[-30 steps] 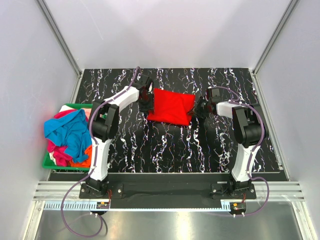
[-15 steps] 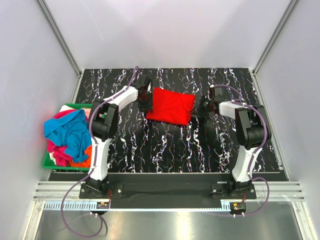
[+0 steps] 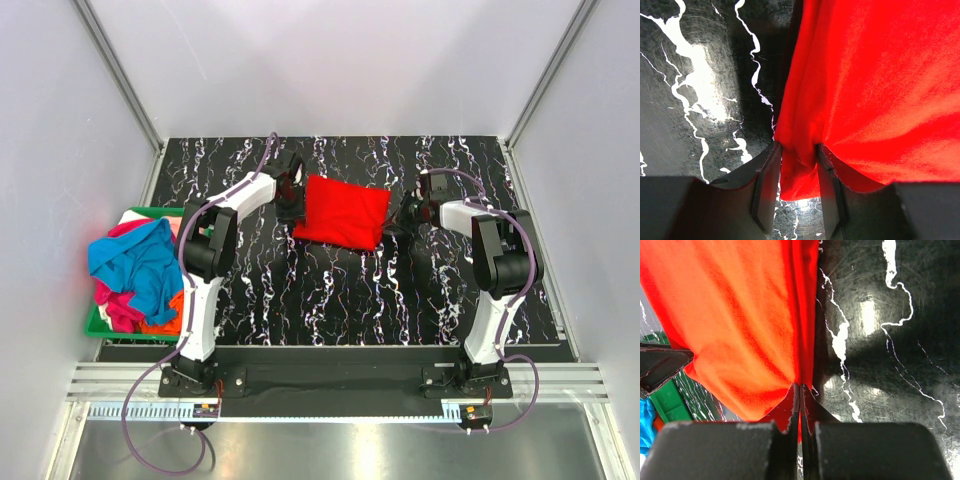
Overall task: Fold and stack the t-shirts
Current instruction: Fold the tshirt
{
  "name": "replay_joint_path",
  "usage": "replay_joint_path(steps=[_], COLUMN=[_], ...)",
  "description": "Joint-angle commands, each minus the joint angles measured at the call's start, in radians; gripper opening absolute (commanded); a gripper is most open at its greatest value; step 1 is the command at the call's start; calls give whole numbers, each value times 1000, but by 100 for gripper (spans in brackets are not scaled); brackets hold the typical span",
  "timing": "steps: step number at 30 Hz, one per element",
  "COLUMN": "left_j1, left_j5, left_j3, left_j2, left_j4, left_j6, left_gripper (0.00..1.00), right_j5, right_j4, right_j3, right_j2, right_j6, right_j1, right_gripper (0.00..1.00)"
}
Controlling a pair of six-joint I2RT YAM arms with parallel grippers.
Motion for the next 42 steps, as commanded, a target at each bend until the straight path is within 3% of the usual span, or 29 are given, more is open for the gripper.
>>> replay_joint_path(steps=[1, 3, 4, 8, 21, 38, 42], left_j1=[18, 17, 17, 17, 14, 15, 15], left_j5=[-74, -60, -54, -43, -32, -31, -31], left_j3=[-5, -5, -3, -2, -11, -11, -11], left_j2=[32, 28, 25, 20, 6, 15, 17], left_j4=[-2, -2, -2, -2, -2, -2, -2], left_j6=[35, 32, 32, 24, 21, 16, 15], left_gripper=[38, 38, 38, 38, 38, 38, 38], right_j5=[23, -9, -45, -76, -99, -7, 1], right_j4=[-20, -19, -17, 18, 107, 155, 153], right_j3=[39, 38, 29, -28, -90, -111, -113], right_j2=[-39, -42, -49, -88, -89, -81, -78], right_j6=[-43, -40, -36, 0, 99, 119, 115], right_j1=[-21, -20, -20, -18, 39, 85, 83], right_gripper=[0, 9, 20, 33, 28, 31, 24])
